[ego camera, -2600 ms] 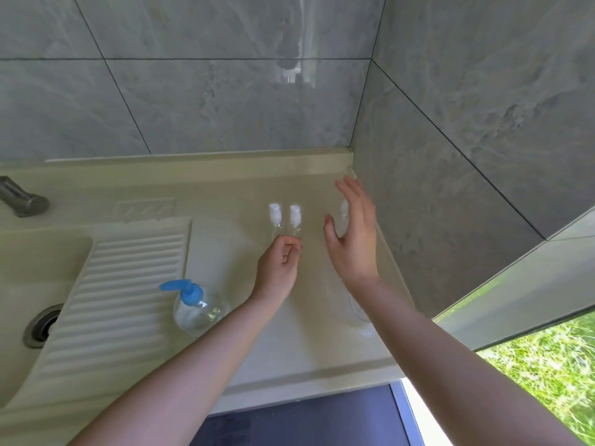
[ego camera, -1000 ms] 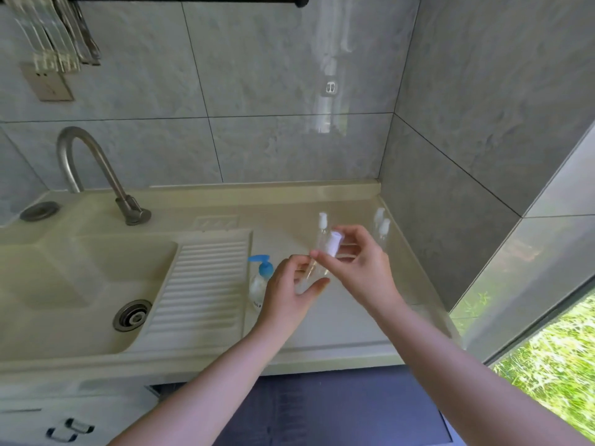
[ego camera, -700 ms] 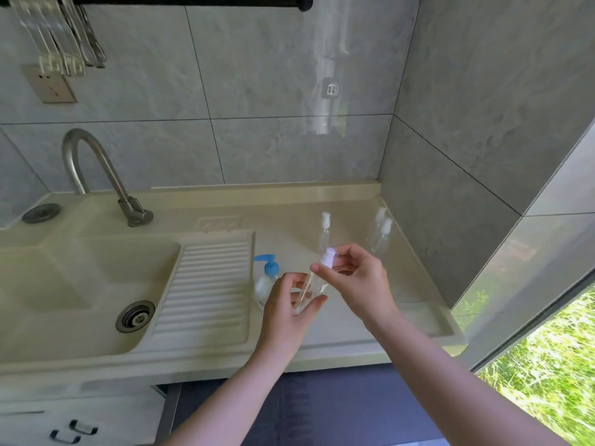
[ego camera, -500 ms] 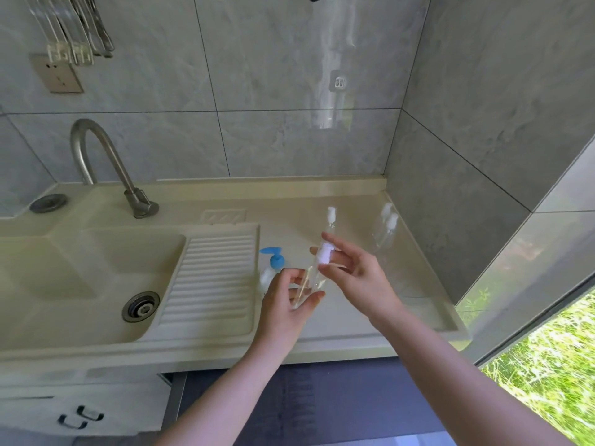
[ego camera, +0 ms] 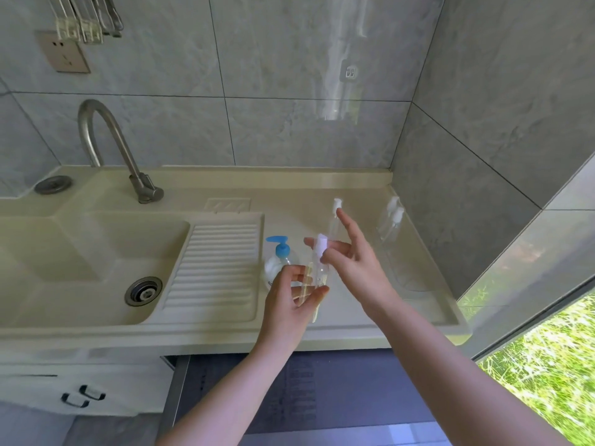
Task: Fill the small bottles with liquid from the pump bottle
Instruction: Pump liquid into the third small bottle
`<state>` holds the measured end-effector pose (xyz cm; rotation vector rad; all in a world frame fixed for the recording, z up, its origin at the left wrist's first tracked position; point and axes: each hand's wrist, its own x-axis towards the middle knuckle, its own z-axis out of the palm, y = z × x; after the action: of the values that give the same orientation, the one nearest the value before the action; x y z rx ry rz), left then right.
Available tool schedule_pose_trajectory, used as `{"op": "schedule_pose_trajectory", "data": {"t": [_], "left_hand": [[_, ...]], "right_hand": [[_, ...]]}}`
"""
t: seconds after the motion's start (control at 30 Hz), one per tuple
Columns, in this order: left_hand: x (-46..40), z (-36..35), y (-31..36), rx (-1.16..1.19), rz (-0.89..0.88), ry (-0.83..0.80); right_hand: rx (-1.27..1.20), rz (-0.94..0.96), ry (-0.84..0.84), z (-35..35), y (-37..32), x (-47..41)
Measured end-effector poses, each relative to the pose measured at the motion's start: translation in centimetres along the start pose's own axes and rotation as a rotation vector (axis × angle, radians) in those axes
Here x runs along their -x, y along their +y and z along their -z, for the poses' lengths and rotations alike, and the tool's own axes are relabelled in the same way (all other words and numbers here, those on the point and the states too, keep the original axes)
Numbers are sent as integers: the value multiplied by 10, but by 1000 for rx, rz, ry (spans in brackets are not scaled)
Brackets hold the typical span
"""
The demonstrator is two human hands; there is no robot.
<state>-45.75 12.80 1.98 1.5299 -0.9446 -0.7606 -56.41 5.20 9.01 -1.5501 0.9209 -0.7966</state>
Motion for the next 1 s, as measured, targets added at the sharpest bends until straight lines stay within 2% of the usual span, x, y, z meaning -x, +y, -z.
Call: {"op": "schedule_pose_trajectory", "data": {"t": [0.2, 0.33, 0.4, 0.57, 0.77, 0.9, 1.0], "left_hand": [[2, 1, 2, 11, 6, 8], [0, 2, 1, 16, 1, 40], [0, 2, 1, 11, 0, 47], [2, -2, 6, 13, 1, 24], [3, -7, 5, 27, 7, 31], [4, -9, 7, 37, 26, 19], [4, -9, 10, 40, 32, 18]], "right_hand": [[128, 11, 131, -9, 5, -2], [-61, -13, 23, -5, 4, -2], [-78, -23, -10, -6, 0, 0], [87, 35, 137, -9, 1, -1], [-13, -9, 29, -2, -4, 1], [143, 22, 120, -4, -1, 2], [82, 42, 159, -1, 1, 2]]}}
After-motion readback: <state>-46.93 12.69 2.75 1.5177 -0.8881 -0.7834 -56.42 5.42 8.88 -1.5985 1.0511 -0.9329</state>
